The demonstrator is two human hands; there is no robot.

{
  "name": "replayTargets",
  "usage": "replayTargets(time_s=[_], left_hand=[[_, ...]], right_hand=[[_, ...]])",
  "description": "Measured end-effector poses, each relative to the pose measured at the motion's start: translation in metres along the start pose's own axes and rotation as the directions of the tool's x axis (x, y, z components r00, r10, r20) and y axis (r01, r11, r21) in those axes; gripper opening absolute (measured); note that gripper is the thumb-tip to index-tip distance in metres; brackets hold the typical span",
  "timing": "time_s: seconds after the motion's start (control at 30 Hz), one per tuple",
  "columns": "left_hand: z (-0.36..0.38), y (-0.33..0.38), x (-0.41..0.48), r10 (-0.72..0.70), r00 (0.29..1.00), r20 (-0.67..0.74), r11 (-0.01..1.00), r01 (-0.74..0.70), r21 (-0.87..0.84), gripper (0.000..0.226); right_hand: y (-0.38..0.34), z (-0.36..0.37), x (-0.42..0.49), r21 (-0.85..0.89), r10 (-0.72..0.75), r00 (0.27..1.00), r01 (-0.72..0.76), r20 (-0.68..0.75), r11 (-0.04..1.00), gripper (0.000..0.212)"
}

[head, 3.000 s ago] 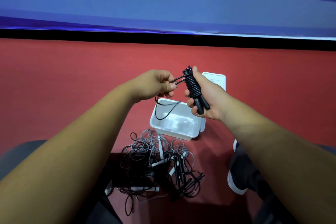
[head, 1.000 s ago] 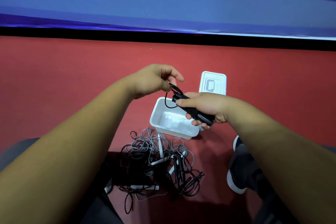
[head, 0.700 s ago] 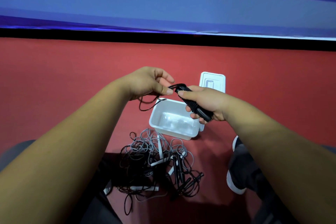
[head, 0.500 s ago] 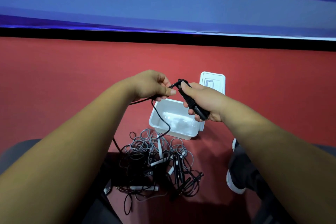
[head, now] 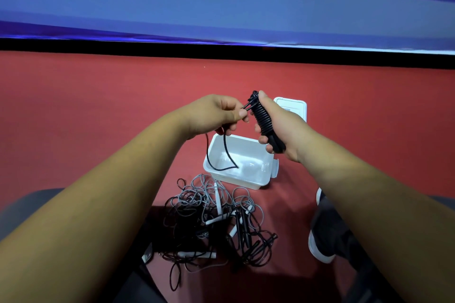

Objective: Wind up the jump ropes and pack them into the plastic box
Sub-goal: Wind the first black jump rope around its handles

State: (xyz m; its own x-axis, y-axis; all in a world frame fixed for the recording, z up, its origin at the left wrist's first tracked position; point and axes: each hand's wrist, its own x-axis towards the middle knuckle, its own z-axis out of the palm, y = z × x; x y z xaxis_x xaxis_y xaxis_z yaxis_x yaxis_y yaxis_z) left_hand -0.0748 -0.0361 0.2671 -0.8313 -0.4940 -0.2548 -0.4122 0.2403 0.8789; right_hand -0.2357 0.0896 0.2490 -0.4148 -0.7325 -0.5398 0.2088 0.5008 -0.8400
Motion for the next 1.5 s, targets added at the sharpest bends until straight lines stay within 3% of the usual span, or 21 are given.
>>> replayTargets(time_s=[0.27, 0.4, 0.57, 0.73, 0.9, 1.13, 1.23, 1.37, 1.5], left_hand=[[-0.009, -0.02, 0.004, -0.053, 0.999, 0.001, 0.997, 0.053, -0.061, 0.018], [-0.011, -0.015, 0.002, -0.006, 0.999, 0.043, 0.998, 0.009, -0.059, 0.027], [-0.023, -0.017, -0.001, -0.005, 0.997, 0.077, 1.0, 0.006, -0.013, 0.034], [-0.019, -0.025, 0.001, -0.092, 0.989, 0.118, 0.994, 0.084, 0.077, 0.022], [-0.018, -0.027, 0.0, -0.083, 0.987, 0.138, 0.992, 0.068, 0.106, 0.02], [-0.015, -0.015, -0.002, -0.049, 0.99, 0.131, 0.983, 0.024, 0.183, 0.022], [-0.014, -0.013, -0.002, -0.046, 0.991, 0.13, 0.981, 0.021, 0.192, 0.018], [-0.01, -0.01, 0.001, -0.036, 0.998, 0.058, 0.986, 0.026, 0.164, 0.019], [-0.004, -0.004, 0.005, -0.017, 1.0, 0.002, 0.989, 0.017, 0.144, 0.021]], right_hand=[[0.001, -0.001, -0.005, 0.018, 0.04, 0.991, -0.043, 0.127, 0.999, 0.079], [-0.003, -0.002, -0.005, 0.016, 0.043, 0.986, -0.046, 0.16, 0.999, 0.075], [-0.008, -0.007, -0.009, 0.017, 0.04, 0.981, -0.044, 0.192, 0.999, 0.055], [-0.007, -0.005, -0.012, 0.022, 0.019, 0.954, -0.027, 0.298, 0.999, 0.058], [-0.005, -0.005, -0.016, -0.003, 0.037, 0.876, -0.041, 0.48, 0.999, 0.062], [0.006, 0.001, -0.024, -0.203, 0.206, 0.692, -0.088, 0.692, 0.975, 0.072], [0.011, 0.005, -0.026, -0.317, 0.285, 0.647, -0.069, 0.707, 0.946, 0.059], [0.015, 0.011, -0.029, -0.465, 0.353, 0.707, -0.038, 0.613, 0.885, 0.067], [0.021, 0.011, -0.022, -0.48, 0.321, 0.778, -0.029, 0.539, 0.877, 0.046]])
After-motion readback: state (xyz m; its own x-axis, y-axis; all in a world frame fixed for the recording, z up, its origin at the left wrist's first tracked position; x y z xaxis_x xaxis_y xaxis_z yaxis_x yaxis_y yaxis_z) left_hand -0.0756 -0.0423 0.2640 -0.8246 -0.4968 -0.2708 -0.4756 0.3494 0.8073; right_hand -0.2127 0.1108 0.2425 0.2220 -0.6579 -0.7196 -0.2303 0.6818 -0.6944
